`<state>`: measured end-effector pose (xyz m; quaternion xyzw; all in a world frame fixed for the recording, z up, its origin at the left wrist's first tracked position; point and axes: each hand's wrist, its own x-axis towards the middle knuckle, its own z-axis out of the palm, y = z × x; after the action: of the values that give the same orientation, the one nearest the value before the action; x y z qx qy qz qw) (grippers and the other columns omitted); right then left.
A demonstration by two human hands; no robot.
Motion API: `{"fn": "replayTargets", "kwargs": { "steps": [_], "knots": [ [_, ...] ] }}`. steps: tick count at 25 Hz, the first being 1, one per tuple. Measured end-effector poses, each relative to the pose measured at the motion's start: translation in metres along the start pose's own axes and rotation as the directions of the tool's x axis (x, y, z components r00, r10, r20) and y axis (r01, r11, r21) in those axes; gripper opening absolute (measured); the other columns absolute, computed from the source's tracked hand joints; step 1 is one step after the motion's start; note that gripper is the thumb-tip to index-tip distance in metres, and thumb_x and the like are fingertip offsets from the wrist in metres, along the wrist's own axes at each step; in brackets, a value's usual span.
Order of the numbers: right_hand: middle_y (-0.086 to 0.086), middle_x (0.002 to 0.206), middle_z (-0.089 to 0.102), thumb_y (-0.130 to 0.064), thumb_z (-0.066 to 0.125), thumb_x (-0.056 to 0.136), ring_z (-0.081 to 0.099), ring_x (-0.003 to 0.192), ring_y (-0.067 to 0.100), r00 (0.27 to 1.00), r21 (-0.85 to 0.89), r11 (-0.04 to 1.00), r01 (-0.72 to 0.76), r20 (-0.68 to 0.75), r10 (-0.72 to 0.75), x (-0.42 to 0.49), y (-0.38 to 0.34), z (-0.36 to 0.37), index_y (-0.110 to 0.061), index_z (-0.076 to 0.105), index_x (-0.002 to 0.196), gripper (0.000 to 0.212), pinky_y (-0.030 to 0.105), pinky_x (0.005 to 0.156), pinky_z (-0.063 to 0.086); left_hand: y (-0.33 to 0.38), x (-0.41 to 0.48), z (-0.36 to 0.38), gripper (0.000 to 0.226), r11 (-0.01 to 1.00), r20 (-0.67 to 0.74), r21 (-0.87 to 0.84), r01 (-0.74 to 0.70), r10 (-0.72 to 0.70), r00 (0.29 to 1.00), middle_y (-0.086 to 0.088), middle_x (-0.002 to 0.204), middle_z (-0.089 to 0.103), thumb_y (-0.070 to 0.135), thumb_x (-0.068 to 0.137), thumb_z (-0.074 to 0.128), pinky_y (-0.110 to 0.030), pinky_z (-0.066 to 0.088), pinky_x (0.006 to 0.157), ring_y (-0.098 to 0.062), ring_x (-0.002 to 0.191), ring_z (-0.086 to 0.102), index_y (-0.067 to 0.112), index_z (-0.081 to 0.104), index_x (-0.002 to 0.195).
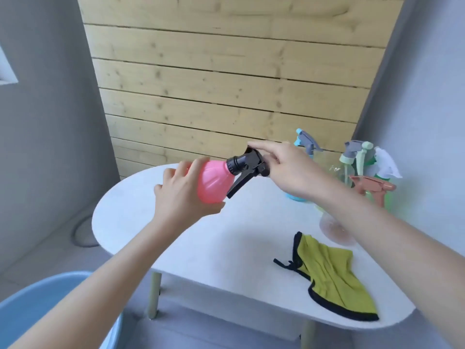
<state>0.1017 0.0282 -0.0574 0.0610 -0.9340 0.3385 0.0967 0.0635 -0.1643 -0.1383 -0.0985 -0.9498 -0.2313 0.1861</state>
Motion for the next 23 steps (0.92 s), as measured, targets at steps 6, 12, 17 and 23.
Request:
{"fn": "replayTargets", "kwargs": {
  "steps": [6, 12, 17, 23],
  "knots": [
    [0.004, 0.096, 0.074, -0.018, 0.059, 0.091, 0.070, 0.083, 0.022, 0.997, 0.213, 0.974, -0.078, 0.044, 0.070, -0.061, -0.041, -0.030, -0.015, 0.062, 0.108, 0.017, 0.030, 0.077, 0.057, 0.026, -0.044, -0.035, 0.093, 0.998, -0.034, -0.010, -0.054, 0.054, 0.998, 0.007, 0.132, 0.042, 0.050, 0.061, 0.078, -0.037, 0.030, 0.079, -0.028, 0.115, 0.037, 0.040, 0.029, 0.139],
    [0.006, 0.093, 0.053, 0.006, 0.059, 0.081, 0.048, 0.090, 0.026, 0.900, -0.606, 0.754, 0.254, -0.138, -0.414, -0.077, -0.045, -0.012, -0.023, 0.071, 0.103, 0.039, 0.034, 0.068, 0.038, 0.030, -0.067, -0.024, 0.092, 0.991, -0.020, -0.136, 0.018, -0.021, 1.000, 0.006, 0.134, 0.039, 0.048, 0.063, 0.079, -0.037, 0.030, 0.081, -0.029, 0.119, 0.034, 0.039, 0.029, 0.140],
    [0.004, 0.105, 0.055, -0.014, 0.044, 0.092, 0.052, 0.096, 0.022, 0.991, -0.510, 0.856, 0.086, -0.045, -0.127, -0.084, -0.046, 0.001, -0.028, 0.055, 0.127, 0.040, 0.033, 0.071, 0.040, 0.024, -0.066, -0.005, 0.093, 0.986, -0.052, -0.157, 0.060, -0.069, 0.996, 0.006, 0.136, 0.039, 0.051, 0.063, 0.078, -0.039, 0.031, 0.083, -0.028, 0.121, 0.034, 0.039, 0.029, 0.141],
    [0.003, 0.081, 0.065, -0.017, 0.073, 0.081, 0.063, 0.076, 0.020, 0.946, -0.002, 1.000, -0.021, -0.324, 0.019, -0.059, -0.038, 0.012, -0.013, 0.040, 0.093, 0.035, 0.014, 0.058, 0.039, 0.013, -0.060, 0.003, 0.094, 0.987, -0.097, -0.155, 0.039, -0.054, 0.994, 0.007, 0.136, 0.039, 0.051, 0.063, 0.078, -0.038, 0.032, 0.082, -0.028, 0.121, 0.034, 0.039, 0.029, 0.142]
  ]
}}
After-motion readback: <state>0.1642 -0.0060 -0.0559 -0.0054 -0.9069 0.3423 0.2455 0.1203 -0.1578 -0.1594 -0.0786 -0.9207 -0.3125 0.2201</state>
